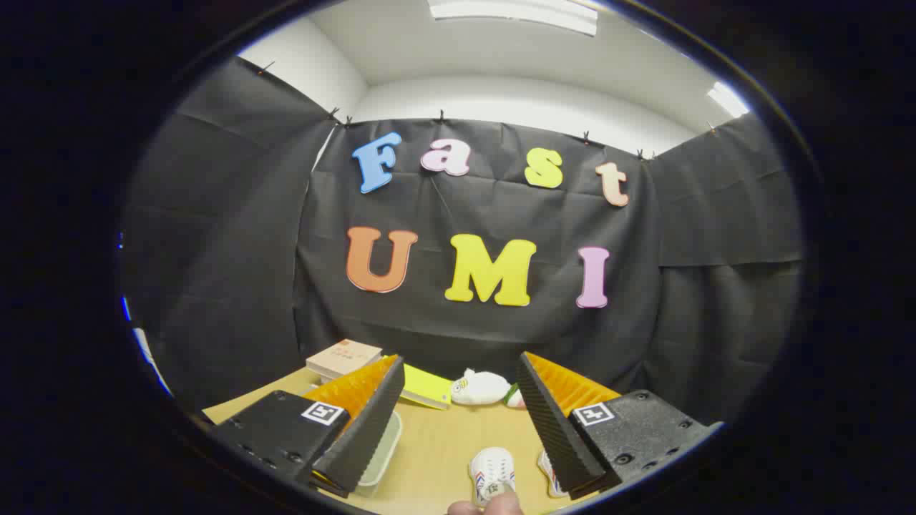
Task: Open the storage box then place both shoes into the box .Put the left shoe in first, then the right shoe, with the right side of both shoes facing outward in a uniform manner.
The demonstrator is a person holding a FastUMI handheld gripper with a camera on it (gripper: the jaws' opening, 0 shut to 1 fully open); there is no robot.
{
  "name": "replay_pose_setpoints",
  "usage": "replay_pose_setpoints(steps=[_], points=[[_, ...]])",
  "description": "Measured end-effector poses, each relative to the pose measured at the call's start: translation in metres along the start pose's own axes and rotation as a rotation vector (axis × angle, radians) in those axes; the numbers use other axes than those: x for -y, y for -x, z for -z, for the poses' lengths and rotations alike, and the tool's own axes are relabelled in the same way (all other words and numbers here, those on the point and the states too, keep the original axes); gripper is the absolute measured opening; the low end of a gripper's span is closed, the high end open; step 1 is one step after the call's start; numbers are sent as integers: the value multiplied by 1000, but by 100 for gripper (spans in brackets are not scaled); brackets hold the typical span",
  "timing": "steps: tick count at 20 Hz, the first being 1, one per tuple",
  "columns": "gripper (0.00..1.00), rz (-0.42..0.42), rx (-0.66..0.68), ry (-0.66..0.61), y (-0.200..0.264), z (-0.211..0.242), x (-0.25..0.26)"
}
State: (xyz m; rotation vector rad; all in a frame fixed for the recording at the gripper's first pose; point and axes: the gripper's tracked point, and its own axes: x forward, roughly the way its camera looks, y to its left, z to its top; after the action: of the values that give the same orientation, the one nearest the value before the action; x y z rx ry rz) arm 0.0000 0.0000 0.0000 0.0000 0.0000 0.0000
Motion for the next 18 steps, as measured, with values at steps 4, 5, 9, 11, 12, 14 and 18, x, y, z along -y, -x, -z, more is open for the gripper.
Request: replay_pose_setpoints(steps=[4, 5, 9, 11, 12, 14, 18], points=[[100, -3, 6, -6, -5, -4, 0], [100, -3, 9, -9, -6, -4, 0], [100, -2, -10, -10, -11, -3, 0], [100, 5, -16, -11, -12, -2, 3], [100, 7, -12, -17, -11, -4, 2], [100, 13, -6, -30, -8, -6, 2], [100, -8, -26, -29, -1, -1, -1]])
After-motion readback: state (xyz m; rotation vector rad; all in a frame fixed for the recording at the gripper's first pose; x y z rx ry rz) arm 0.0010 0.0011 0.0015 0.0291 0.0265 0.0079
